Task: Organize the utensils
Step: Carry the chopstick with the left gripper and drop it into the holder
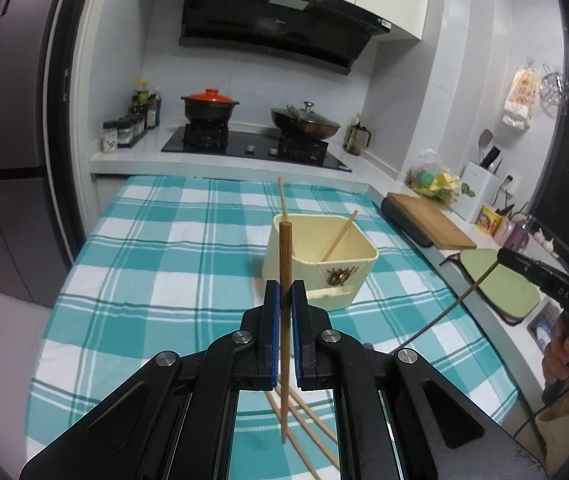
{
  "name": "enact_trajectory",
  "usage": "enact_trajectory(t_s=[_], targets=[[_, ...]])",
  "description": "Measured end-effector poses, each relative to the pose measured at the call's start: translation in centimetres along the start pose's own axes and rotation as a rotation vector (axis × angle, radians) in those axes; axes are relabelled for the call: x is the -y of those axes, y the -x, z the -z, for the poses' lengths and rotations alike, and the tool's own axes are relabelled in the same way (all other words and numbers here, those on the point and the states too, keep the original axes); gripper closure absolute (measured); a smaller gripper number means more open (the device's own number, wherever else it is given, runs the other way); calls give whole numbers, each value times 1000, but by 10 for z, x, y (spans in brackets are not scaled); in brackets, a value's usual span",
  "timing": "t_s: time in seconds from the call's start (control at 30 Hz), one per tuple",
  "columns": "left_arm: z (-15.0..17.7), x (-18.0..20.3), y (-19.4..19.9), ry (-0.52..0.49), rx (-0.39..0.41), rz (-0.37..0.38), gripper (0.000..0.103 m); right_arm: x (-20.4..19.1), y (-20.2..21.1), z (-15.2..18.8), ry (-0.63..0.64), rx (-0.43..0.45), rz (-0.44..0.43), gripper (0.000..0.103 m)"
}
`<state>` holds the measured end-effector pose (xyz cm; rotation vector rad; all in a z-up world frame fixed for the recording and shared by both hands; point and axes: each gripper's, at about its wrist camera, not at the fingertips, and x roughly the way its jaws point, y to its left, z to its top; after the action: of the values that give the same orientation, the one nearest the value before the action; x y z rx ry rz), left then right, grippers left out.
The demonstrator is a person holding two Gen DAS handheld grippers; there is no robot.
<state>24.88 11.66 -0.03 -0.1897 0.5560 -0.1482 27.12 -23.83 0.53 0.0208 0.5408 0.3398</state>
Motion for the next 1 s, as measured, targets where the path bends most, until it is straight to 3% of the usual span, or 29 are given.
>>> enact_trajectory(t_s=[0.3, 0.6, 0.83, 1.0], targets=[[-34, 7, -4, 6, 13, 49, 99, -1, 4, -32, 25, 24, 1, 98], [-115, 32, -14, -34, 118, 81, 99, -6, -6, -100, 65, 102, -5, 98], [-162, 51, -62, -73, 201, 29, 99, -8, -37, -147, 87, 178, -7, 98], [-164, 50, -123, -39, 132, 25, 99, -6, -77, -154, 105, 183, -13, 98]])
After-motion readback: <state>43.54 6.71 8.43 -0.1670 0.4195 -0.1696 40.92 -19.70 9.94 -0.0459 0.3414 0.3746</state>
